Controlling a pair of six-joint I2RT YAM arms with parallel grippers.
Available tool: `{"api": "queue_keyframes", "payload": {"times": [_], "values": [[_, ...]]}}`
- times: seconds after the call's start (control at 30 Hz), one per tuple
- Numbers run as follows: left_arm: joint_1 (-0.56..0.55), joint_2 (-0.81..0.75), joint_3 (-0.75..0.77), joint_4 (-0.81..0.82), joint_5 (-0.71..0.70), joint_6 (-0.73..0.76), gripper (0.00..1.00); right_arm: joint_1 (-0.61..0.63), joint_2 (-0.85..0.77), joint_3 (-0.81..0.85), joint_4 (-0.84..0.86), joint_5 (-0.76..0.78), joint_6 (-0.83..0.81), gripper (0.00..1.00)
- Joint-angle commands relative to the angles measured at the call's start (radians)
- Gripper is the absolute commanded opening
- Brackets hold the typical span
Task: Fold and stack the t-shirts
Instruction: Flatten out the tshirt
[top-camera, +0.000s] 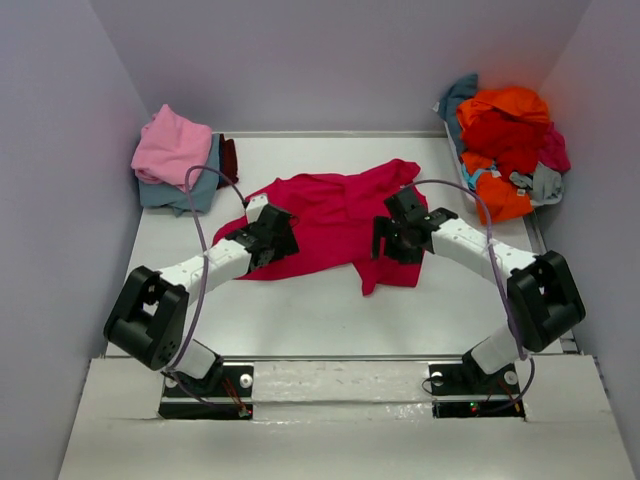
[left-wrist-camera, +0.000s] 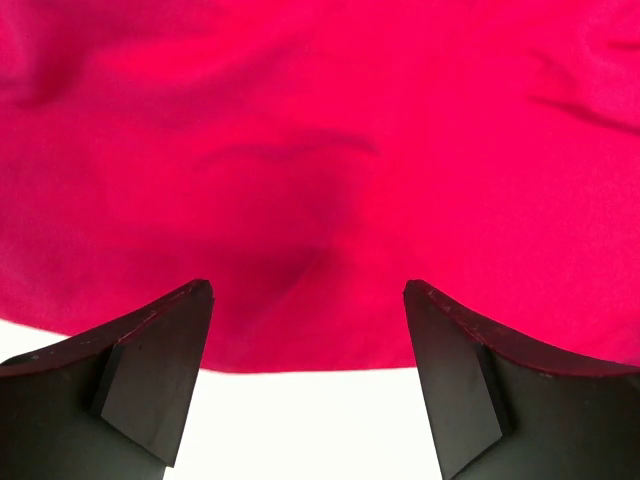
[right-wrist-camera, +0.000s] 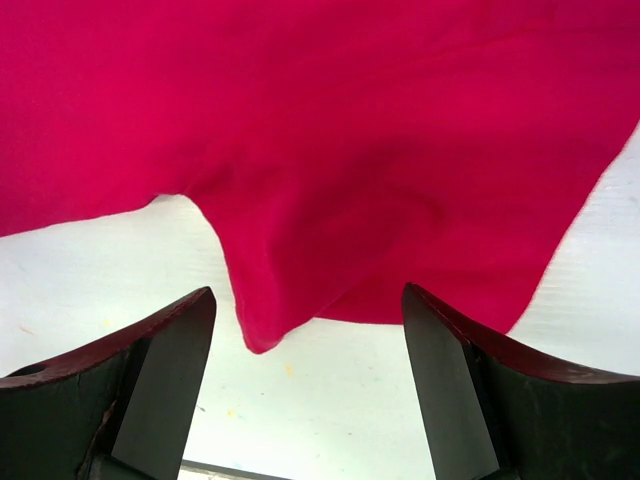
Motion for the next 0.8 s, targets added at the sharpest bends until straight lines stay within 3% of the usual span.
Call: {"api": "queue_keyframes", "payload": {"times": [0.0,0.23,0.5,0.77], "values": [[-0.005,-0.094,-0.06,0.085,-0.008,-0.056,0.89,0.025,-0.023,-0.037,0.103,-0.031,0.043,0.8],[-0.005,-0.146,-0.151,0.105,0.0,-0.1,0.89,0.087,0.01,-0.099,0.155,-0.049,0.083,0.8],[-0.014,-0.184,-0.215,0.085,-0.086,-0.157,0.9,0.137,0.018,-0.126,0.178,-0.052,0.11,0.8],[-0.002,-0.173,-0.135,0.018,-0.109,-0.116,0.94,0.137,-0.051,-0.156,0.158,-0.035,0.101,0.8]]}}
